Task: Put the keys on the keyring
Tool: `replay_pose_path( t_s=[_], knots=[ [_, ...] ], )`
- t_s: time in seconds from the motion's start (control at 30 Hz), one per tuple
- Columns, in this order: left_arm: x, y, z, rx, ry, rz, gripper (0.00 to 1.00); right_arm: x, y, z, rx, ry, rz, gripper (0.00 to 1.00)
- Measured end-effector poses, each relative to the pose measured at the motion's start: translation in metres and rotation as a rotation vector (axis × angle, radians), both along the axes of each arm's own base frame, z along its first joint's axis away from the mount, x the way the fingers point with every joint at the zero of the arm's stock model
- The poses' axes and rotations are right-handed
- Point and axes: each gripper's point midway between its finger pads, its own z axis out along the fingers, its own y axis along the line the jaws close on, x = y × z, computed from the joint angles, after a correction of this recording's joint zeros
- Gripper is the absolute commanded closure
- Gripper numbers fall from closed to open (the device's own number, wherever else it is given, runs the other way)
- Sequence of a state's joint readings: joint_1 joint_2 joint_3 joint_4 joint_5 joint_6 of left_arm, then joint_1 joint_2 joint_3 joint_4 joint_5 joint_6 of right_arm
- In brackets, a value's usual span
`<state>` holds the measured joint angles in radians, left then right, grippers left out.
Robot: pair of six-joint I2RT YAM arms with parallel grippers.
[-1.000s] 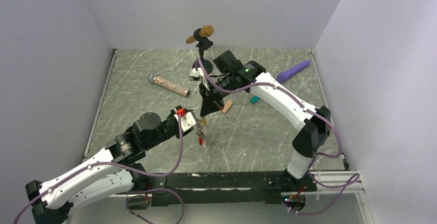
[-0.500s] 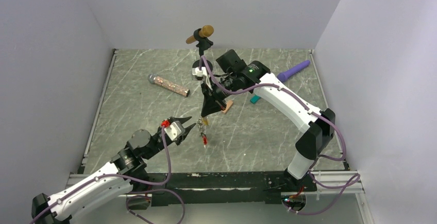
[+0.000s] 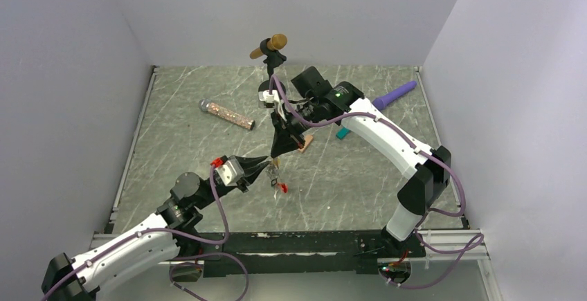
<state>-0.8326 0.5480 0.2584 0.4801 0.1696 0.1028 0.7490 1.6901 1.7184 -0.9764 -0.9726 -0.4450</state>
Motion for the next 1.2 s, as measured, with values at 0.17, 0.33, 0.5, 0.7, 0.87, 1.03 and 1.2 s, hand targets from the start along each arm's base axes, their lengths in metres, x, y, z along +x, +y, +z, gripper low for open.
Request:
replay_pose_path(
  t_s=[0.17, 0.33, 0.5, 0.7, 0.87, 1.03, 1.2],
  knots=[
    [-0.004, -0.003, -0.001, -0.001, 0.008, -0.033, 0.80, 0.000, -0.001, 0.000, -0.001, 0.004, -0.002, 1.00],
    [-0.005, 0.001, -0.004, 0.007, 0.020, -0.022, 0.77, 0.002, -0.003, 0.000, 0.000, 0.004, -0.008, 1.00],
    [-0.007, 0.010, 0.005, -0.017, 0.007, 0.001, 0.76, 0.002, -0.004, -0.001, -0.002, 0.006, -0.011, 1.00],
    [-0.008, 0.006, -0.001, -0.007, 0.027, -0.015, 0.76, 0.002, -0.003, -0.001, -0.001, 0.007, -0.009, 1.00],
    [-0.007, -0.002, -0.015, 0.026, 0.074, -0.039, 0.76, 0.002, -0.004, -0.001, -0.001, 0.008, -0.010, 1.00],
    [-0.006, -0.005, -0.016, 0.016, 0.091, -0.049, 0.76, 0.002, -0.004, -0.001, -0.001, 0.008, -0.011, 1.00],
    [-0.007, -0.006, -0.008, -0.015, 0.083, -0.055, 0.76, 0.003, -0.004, -0.001, 0.000, 0.008, -0.011, 1.00]
  ],
)
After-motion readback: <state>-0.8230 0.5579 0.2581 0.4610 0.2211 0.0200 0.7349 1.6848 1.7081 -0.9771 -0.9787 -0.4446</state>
